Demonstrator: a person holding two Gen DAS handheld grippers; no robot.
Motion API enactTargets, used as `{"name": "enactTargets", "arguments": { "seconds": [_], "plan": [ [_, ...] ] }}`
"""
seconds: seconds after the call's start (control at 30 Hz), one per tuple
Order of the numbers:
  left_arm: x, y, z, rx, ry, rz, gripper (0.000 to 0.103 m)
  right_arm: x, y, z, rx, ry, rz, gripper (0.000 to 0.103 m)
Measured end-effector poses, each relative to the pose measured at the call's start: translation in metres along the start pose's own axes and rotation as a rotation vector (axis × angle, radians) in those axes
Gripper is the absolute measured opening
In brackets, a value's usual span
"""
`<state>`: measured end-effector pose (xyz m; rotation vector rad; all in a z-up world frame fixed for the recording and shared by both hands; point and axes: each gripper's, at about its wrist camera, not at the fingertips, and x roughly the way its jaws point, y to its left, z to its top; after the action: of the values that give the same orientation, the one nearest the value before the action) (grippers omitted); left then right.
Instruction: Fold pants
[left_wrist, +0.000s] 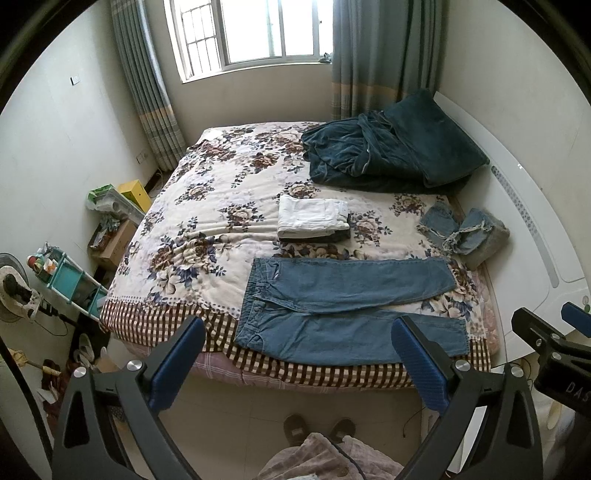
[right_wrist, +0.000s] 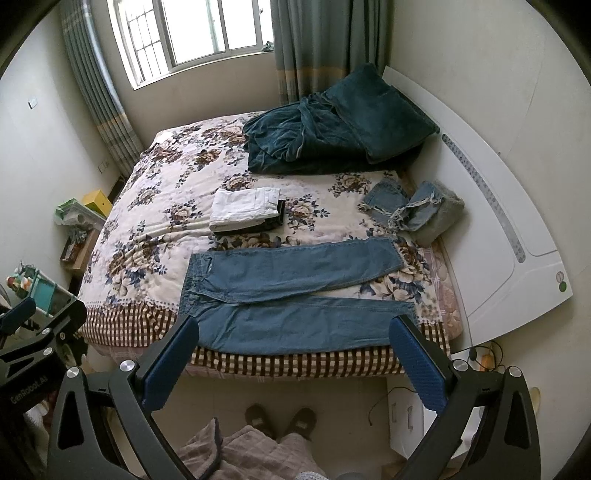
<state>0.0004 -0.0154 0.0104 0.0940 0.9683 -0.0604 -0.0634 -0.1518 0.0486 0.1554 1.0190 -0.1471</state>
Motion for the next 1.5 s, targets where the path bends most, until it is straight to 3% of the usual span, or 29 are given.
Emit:
{"name": "enactTargets", "arguments": {
  "seconds": [1.0,1.1,1.27,1.5],
  "plan": [
    [0.001,0.006,0.011,-0.034,-0.005,0.014,0.103,0.003,0.002,0.017,0.007,-0.004,0.009,0.103],
    [0.015,0.002,0.014,-0.064,0.0,0.035,0.103,0.02,-0.011,0.003,0.019,-0.011,-0.001,0.103],
    [0.046,-0.01,0.016,-0.108,0.002,0.068,0.103,0.062,-0.028,0.014,0.031,0.002,-0.011,0.103],
    [0.131,-0.031,0.034,-0.117,0.043,0.122,0.103,0.169,-0.058,0.044,0.06,0.031,-0.06,0.103]
  ]
}}
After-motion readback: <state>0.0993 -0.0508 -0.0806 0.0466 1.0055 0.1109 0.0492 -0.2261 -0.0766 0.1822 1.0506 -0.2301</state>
